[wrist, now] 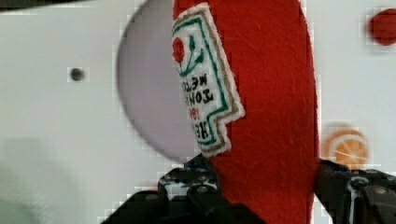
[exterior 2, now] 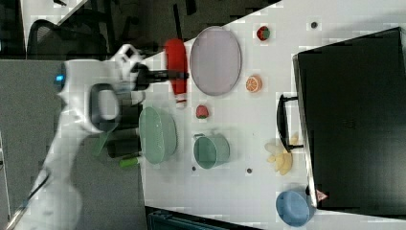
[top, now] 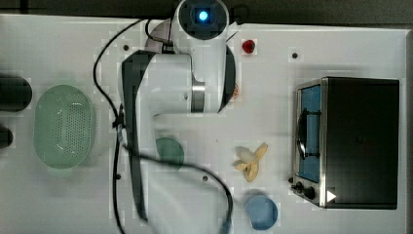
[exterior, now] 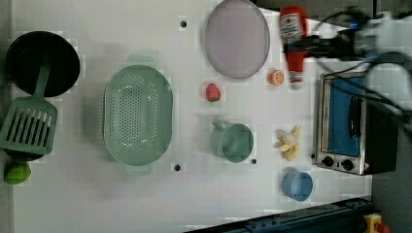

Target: Pick ketchup from plate and place it on table.

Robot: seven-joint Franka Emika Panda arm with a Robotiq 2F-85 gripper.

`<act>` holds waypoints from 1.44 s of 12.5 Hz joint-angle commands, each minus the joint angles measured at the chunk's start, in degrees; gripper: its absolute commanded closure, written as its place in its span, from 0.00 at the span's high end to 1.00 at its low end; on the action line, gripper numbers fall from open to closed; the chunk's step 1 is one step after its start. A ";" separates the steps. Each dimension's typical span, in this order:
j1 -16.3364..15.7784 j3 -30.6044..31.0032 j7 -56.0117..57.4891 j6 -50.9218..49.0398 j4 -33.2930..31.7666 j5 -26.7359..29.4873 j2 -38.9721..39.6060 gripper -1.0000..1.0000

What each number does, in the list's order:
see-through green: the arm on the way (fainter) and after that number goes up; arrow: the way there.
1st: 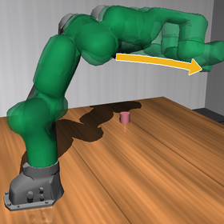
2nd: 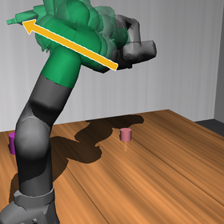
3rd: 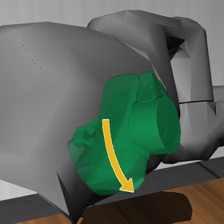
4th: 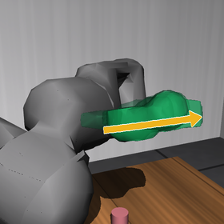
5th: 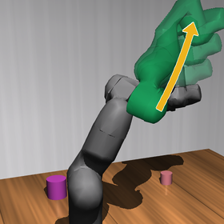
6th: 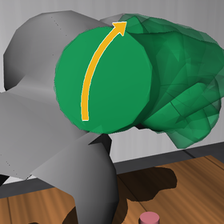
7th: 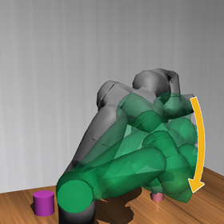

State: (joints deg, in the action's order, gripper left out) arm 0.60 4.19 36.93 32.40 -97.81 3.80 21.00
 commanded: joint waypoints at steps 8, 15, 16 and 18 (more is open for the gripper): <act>3.14 -5.66 0.59 -8.48 -19.66 -0.26 -21.31 0.60; 2.89 -4.68 0.59 14.20 -39.40 -0.47 -19.31 0.60; 2.86 -4.56 0.58 16.57 -40.12 -0.48 -17.31 0.60; 2.76 -4.51 0.57 19.90 -40.46 -0.47 -12.77 0.60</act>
State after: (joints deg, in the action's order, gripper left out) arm 3.77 -0.79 36.93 50.02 -139.88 2.94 9.58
